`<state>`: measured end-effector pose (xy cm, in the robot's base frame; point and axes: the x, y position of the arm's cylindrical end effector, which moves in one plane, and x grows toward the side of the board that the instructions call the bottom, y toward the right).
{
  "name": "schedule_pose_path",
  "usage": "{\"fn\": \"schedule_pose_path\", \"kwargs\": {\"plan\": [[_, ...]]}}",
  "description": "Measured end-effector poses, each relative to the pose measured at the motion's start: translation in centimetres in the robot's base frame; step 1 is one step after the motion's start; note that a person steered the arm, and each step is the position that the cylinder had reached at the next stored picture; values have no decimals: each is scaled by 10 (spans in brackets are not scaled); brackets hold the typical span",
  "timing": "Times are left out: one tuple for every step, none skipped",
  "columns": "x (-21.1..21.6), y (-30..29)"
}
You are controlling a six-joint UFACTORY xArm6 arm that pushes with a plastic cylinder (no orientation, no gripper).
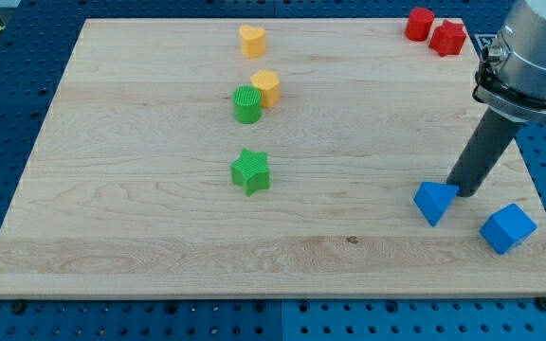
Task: Push the blue triangle closer to the blue cube
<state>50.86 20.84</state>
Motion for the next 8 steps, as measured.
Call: {"fn": "schedule_pose_path", "kwargs": {"plan": [[-4, -23], [-4, -70], [3, -102], [21, -100], [31, -78], [28, -69], [25, -68], [25, -65]]}}
